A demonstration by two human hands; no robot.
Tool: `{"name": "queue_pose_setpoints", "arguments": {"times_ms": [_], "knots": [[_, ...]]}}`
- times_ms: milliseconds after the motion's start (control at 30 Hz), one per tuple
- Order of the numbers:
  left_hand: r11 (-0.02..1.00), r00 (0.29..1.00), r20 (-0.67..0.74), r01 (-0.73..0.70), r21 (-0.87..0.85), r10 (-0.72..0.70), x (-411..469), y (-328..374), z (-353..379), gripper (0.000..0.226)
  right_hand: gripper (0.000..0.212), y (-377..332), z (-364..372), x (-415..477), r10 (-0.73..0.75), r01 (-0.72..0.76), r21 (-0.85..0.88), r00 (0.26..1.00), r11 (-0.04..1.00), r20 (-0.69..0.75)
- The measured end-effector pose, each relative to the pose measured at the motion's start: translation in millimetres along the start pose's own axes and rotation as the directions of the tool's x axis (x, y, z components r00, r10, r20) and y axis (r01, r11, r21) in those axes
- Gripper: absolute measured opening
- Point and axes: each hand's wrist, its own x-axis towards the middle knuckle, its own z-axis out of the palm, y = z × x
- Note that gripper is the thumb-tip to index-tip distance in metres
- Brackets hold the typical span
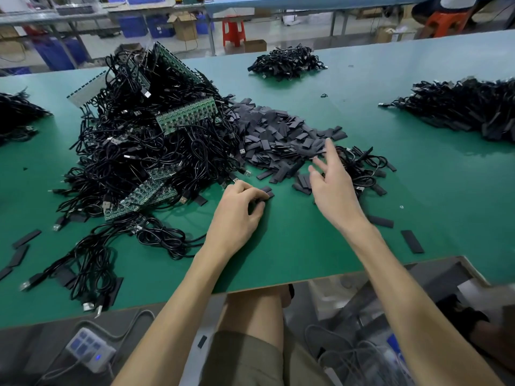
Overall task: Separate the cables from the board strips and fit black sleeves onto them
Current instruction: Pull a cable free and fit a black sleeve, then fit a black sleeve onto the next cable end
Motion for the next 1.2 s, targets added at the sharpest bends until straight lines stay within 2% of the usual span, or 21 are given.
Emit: {"name": "queue_pose_setpoints", "arguments": {"times_ms": [133,300,367,467,600,700,867,1000,1200], "knots": [[1.0,1.0,-0.003,0.005,-0.017,-0.005,0,1,-1,0.019,0.061,2,-11,9,-0.063,0.065,-0.153,0.998,0.986,0.017],[1.0,1.0,-0.008,0.007,-0.02,-0.007,0,1,-1,0.018,0.068,4,-15,12,0.039,-0.038,0.038,0.999,0.999,-0.028],[1.0,1.0,-0.009,0.003,-0.021,-0.004,1,0,-1,0.018,0.065,3,-13,9,-0.018,0.021,0.063,0.999,0.998,-0.046],[1.0,1.0,-0.02,0.006,-0.015,-0.006,2,0,1,0.019,0.054,1,-7,-2,-0.175,0.174,-0.023,0.983,0.985,-0.047],[0.999,0.997,-0.078,0.029,0.034,-0.026,2,-2,5,0.028,0.04,6,14,-20,-0.271,0.281,-0.087,0.956,0.956,0.112],[0.999,0.995,-0.091,0.037,0.036,-0.034,3,-2,5,0.023,0.037,13,27,-27,-0.246,0.288,-0.169,0.941,0.943,0.234],[0.998,0.996,-0.093,0.016,0.058,-0.011,1,0,4,0.018,0.033,12,34,-22,-0.252,0.342,-0.246,0.908,0.907,0.335],[0.999,0.995,-0.101,0.01,0.032,-0.007,1,2,2,0.02,0.032,13,42,-21,-0.238,0.345,-0.294,0.908,0.891,0.344],[0.995,0.994,-0.089,-0.073,-0.066,0.068,-3,8,-2,0.017,0.01,18,39,-20,-0.212,0.273,-0.243,0.945,0.931,0.251]]}}
